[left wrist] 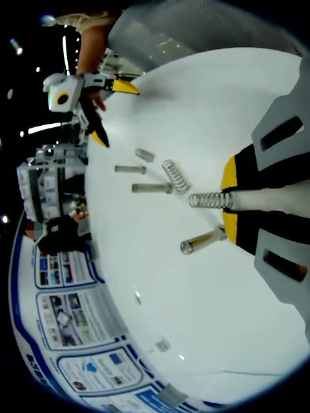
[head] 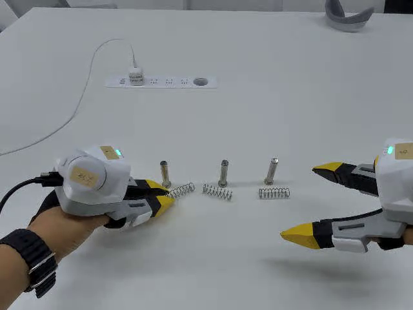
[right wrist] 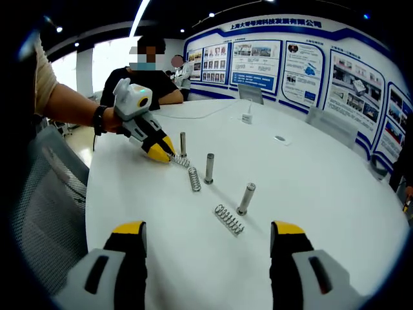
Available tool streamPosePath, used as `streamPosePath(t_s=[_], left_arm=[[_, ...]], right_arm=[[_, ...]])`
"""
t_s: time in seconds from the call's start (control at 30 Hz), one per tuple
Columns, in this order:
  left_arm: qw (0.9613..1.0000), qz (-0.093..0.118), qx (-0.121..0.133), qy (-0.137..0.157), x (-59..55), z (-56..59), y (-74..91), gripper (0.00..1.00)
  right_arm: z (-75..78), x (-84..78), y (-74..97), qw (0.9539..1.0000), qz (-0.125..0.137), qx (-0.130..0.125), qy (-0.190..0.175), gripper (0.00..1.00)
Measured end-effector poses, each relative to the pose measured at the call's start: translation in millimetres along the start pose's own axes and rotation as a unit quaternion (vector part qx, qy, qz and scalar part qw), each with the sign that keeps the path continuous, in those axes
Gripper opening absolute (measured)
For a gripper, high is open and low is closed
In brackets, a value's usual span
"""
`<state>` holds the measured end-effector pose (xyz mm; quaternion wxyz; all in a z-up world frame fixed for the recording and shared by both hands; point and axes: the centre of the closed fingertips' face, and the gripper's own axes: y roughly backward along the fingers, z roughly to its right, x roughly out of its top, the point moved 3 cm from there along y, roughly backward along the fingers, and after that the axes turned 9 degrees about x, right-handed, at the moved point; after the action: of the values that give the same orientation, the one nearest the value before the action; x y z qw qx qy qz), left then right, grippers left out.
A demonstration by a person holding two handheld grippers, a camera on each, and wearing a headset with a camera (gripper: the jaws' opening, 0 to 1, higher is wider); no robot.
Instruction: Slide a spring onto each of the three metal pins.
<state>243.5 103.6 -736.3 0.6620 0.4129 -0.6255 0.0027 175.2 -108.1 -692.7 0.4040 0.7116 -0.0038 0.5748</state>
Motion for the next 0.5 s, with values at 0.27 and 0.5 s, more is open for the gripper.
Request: streamPosePath(t_s=[0.27, 0.5], left_arm=[[0.9999, 0.009, -0.005, 0.006, 3.7, 6.4, 8.8, 0.10], [0.9998, 0.015, -0.014, 0.003, 7.9, 13.2, 16.8, 0.10]], right_arm=[[-2.9, 9.2, 1.8, 0.9999, 0.006, -0.001, 0.014, 0.70], [-11.4, 21.2, -3.3, 0.9991, 0.008, 0.012, 0.039, 0.59]])
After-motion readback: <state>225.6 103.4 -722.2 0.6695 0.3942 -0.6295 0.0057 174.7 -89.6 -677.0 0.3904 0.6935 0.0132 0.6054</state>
